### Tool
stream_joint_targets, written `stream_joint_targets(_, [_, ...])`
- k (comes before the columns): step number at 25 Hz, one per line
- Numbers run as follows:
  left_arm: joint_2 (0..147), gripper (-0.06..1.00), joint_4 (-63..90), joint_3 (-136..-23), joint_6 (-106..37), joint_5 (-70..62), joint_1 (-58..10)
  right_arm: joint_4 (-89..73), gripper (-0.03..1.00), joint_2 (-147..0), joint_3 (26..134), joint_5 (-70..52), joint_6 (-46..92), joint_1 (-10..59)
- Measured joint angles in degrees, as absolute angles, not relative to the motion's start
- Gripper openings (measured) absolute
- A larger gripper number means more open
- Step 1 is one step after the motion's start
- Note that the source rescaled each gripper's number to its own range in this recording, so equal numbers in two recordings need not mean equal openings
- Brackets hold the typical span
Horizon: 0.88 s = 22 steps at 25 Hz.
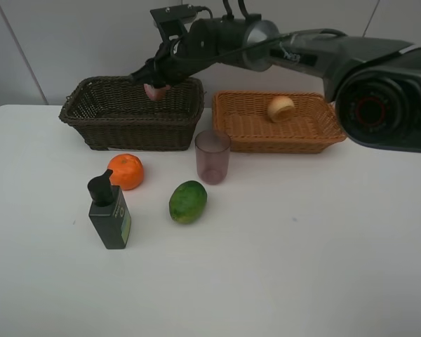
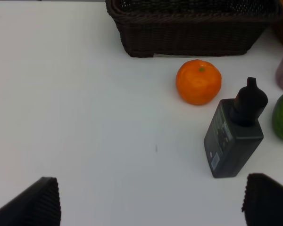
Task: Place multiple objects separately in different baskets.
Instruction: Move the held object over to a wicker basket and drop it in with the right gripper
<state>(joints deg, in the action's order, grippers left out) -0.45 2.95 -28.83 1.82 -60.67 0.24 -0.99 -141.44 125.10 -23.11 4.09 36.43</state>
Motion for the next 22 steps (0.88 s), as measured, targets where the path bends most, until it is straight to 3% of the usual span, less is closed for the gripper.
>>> stream_joint_targets(10, [-0.45,1.0,2.95,-28.83,1.82,-60.67,0.24,0.0,0.02,-142.07,125.1,-22.46,4.14,35.73])
stream_joint_targets(12, [-0.45,1.0,2.95,-28.83,1.82,-60.67,0.24,0.0,0.15,-142.07,125.05,-22.3,4.14,35.73])
stream_joint_targets(14, [-0.45,1.0,2.95,-28.83,1.82,-60.67,0.24,0.0,0.43,-142.07,125.05,-22.0,4.09,35.73])
stream_joint_targets(16, [-0.45,1.0,2.95,-28.83,1.82,-60.67,0.24,0.0,0.61,-142.07,125.05,-21.83,4.04,35.73])
stream_joint_targets(18, [-0.45,1.0,2.95,-28.83,1.82,-60.67,0.24,0.0,0.69,-142.07,125.05,-21.83,4.04,35.73])
stream_joint_targets(22, [-0.45,1.0,2.95,-28.83,1.82,-60.67,0.24,0.0,0.72,-142.07,125.05,-21.83,4.04,35.73])
